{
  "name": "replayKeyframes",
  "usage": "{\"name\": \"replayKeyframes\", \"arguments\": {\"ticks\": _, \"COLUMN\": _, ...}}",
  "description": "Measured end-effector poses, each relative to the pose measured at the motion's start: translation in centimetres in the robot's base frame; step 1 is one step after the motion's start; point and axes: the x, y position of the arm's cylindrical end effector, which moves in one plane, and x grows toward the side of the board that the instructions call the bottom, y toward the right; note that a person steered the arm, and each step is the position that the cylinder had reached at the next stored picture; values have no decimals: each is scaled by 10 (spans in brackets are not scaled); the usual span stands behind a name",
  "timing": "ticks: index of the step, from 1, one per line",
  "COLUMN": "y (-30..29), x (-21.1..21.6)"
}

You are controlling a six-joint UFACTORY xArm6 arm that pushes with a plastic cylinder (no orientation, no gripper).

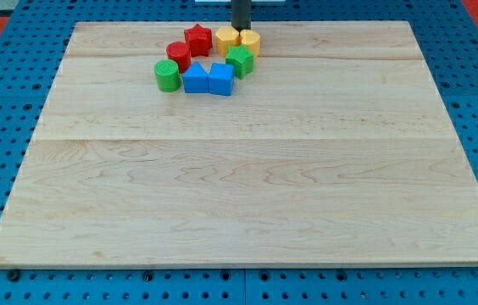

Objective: Move the red star and yellow blocks into the group of blocks

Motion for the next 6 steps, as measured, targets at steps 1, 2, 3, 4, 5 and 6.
{"name": "replayKeyframes", "arguments": {"ticks": 1, "y": 0, "x": 0}}
{"name": "replayKeyframes", "arguments": {"ticks": 2, "y": -3, "x": 7}}
{"name": "replayKeyframes", "arguments": {"ticks": 3, "y": -3, "x": 4}}
{"name": "replayKeyframes", "arguments": {"ticks": 4, "y": -3, "x": -13}}
{"name": "replayKeyframes", "arguments": {"ticks": 5, "y": 9, "x": -20}}
{"name": "replayKeyframes", "arguments": {"ticks": 6, "y": 39, "x": -21}}
